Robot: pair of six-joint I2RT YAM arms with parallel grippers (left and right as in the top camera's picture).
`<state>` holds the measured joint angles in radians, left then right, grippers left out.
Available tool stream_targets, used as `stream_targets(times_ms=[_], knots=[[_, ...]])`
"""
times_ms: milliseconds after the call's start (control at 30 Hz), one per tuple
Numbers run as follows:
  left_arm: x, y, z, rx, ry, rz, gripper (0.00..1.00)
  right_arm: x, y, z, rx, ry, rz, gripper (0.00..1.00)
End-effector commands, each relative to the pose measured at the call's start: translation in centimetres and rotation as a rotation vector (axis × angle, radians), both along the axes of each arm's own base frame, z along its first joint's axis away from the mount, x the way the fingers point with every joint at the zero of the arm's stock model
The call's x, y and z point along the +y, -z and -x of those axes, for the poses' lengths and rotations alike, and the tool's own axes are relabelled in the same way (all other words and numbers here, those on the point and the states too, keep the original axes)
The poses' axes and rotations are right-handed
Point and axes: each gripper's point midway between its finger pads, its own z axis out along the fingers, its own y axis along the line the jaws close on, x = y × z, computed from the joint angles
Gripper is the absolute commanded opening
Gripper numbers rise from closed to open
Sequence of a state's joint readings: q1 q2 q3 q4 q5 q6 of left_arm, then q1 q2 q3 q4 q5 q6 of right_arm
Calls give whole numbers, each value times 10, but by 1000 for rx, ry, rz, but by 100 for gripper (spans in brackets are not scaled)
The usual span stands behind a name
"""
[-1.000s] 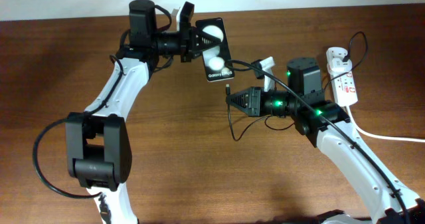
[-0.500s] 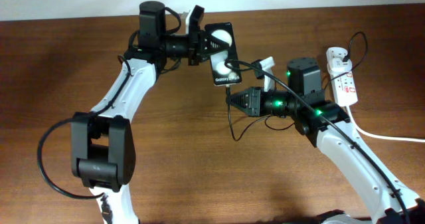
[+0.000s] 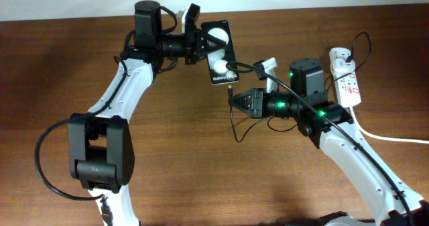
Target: Plug charger to phone and switch on socket
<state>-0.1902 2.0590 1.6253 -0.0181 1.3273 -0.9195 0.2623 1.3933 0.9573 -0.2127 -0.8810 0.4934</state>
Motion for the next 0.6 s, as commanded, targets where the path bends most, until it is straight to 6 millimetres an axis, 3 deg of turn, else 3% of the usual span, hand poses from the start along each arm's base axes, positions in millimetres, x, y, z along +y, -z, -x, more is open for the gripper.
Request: stream_targets(times_ms=[0, 567], knots=[[-10, -5, 6, -30, 36, 9, 0, 0, 2, 1, -9, -9, 4, 4], [-8, -1, 7, -31, 39, 4, 0, -1, 2, 0, -10, -6, 6, 4]])
